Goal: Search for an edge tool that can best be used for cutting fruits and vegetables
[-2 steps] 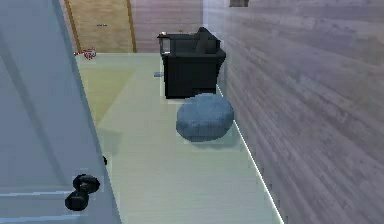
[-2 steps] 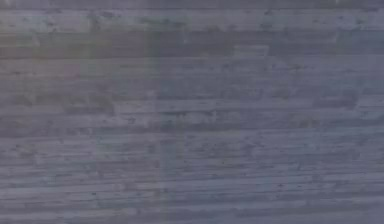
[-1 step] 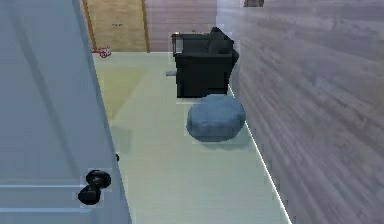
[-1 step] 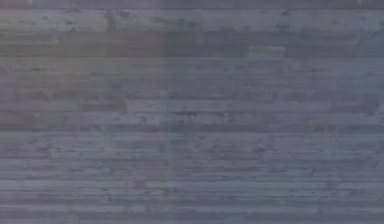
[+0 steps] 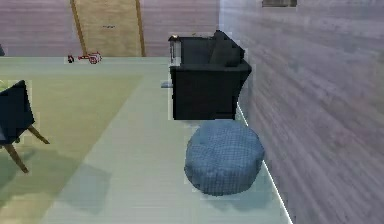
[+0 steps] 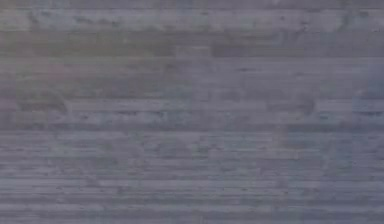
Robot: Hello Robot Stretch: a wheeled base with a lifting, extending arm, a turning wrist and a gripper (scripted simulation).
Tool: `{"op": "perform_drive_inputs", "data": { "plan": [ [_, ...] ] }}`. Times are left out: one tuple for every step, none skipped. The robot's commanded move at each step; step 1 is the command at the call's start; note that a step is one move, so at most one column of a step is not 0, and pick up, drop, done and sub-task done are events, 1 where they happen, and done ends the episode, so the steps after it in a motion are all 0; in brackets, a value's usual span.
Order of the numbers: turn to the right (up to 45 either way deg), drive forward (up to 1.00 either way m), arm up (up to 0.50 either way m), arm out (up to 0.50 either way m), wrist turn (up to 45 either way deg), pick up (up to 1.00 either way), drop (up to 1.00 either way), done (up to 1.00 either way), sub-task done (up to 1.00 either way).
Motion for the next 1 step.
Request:
{"op": "perform_drive_inputs", "data": {
  "plan": [
    [-33.0,0.00,0.00,0.00,0.0,0.00,0.00,0.00,0.00]
  ]
}}
